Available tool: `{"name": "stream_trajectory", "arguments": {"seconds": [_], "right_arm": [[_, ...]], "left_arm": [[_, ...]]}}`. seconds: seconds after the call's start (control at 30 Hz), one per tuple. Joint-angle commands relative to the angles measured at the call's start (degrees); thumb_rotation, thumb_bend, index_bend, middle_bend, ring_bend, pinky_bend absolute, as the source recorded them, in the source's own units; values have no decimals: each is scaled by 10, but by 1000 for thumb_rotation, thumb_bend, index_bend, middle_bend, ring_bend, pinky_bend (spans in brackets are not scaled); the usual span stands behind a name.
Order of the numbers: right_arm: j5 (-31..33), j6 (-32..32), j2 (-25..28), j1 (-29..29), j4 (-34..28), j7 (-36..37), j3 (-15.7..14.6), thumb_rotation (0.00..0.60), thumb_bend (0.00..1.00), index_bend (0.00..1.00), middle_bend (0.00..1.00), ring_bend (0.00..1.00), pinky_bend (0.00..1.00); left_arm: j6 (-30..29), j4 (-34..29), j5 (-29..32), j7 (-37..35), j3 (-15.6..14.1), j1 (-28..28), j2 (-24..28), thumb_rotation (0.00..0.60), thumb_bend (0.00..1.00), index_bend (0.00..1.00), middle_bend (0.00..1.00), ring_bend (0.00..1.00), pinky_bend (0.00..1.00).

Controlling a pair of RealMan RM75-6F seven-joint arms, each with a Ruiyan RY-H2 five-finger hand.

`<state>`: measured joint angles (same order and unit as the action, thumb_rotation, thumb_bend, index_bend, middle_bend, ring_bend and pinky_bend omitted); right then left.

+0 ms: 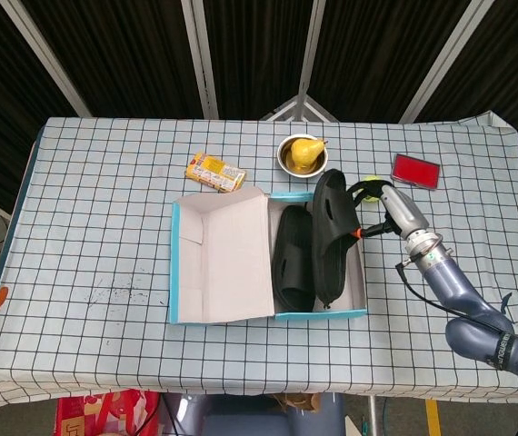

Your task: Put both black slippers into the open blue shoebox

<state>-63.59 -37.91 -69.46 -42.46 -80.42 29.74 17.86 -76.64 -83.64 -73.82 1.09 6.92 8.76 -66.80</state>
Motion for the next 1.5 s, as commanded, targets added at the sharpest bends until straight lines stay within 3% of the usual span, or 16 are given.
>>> {"name": "stream_trajectory", "arguments": {"seconds": [0.03, 0.93, 1.5], "right_arm": [[-18, 5, -14, 2, 22, 15, -5, 600, 423, 532, 442, 137, 0], [-92, 11, -77, 2, 109, 80, -36, 600, 427, 533, 443, 137, 0], [-63, 39, -94, -17, 138, -41, -62, 600, 428, 538, 451, 137, 0]], "left_arm": [[-1, -1, 1, 2, 0, 0, 0, 600, 382, 35, 0, 0, 68], [7, 1, 6, 12, 0, 6, -6, 600, 382, 35, 0, 0, 68], [12, 3, 7, 9, 0, 9, -7, 600, 382, 35, 0, 0, 68]]}}
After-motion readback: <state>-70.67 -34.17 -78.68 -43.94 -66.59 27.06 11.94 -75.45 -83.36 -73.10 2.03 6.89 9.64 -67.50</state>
